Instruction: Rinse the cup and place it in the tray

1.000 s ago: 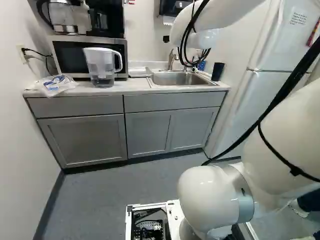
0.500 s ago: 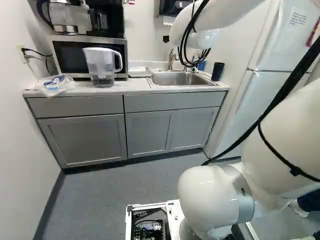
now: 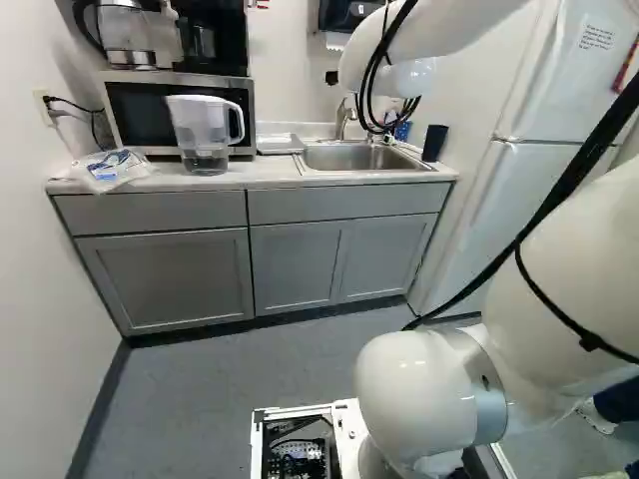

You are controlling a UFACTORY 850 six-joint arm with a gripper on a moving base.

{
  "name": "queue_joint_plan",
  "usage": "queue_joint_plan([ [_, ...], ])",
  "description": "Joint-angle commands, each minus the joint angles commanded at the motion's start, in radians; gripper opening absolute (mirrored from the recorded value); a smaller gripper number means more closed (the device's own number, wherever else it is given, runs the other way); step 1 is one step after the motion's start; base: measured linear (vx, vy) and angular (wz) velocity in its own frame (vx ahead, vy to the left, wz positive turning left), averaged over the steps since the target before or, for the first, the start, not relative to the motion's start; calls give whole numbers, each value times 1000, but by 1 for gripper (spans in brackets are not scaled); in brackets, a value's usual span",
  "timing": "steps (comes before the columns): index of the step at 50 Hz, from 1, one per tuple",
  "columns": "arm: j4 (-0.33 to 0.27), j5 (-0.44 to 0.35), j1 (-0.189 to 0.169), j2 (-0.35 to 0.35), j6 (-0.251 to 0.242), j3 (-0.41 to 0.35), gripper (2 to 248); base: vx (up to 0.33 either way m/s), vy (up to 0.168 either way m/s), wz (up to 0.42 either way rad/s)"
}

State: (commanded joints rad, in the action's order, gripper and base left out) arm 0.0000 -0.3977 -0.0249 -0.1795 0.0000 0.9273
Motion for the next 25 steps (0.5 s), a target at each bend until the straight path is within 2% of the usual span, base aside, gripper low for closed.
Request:
queue_joint_plan([
  [25,0,0,0,0,0,0,247,8,0,-1],
])
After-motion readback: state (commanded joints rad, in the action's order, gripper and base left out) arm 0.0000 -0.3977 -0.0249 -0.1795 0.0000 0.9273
